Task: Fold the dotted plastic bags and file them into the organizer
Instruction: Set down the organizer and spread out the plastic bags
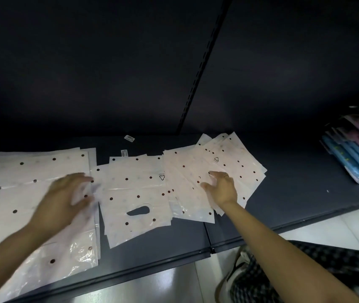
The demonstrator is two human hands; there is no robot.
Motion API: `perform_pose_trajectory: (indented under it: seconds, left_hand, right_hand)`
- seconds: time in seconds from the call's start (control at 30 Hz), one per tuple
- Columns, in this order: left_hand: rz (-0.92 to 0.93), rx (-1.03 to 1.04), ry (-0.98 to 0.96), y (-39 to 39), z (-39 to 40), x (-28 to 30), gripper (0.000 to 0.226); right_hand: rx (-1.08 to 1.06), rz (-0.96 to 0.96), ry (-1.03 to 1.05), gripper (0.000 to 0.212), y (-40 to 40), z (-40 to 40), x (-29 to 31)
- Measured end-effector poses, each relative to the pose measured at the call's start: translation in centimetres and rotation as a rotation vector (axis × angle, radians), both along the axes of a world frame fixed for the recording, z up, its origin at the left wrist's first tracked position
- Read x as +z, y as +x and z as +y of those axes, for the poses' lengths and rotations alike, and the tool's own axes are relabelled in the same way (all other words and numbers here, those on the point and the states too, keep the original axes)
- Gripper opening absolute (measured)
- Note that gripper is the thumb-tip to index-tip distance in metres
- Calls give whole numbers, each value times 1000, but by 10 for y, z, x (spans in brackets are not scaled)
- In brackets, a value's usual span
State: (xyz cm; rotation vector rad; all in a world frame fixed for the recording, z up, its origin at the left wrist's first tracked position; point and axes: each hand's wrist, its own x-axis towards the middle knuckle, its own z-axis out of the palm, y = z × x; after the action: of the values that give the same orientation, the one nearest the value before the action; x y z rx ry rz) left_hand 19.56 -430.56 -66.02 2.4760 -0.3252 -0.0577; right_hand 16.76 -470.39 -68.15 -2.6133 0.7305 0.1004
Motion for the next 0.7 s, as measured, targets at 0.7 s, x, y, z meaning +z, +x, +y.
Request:
perform_pose_trajectory:
  seconds: [0.7]
  left_hand:
    - [603, -77, -597, -36, -86, 7, 76]
  right_hand:
    - [-421, -263, 1276, 6, 30, 143, 43]
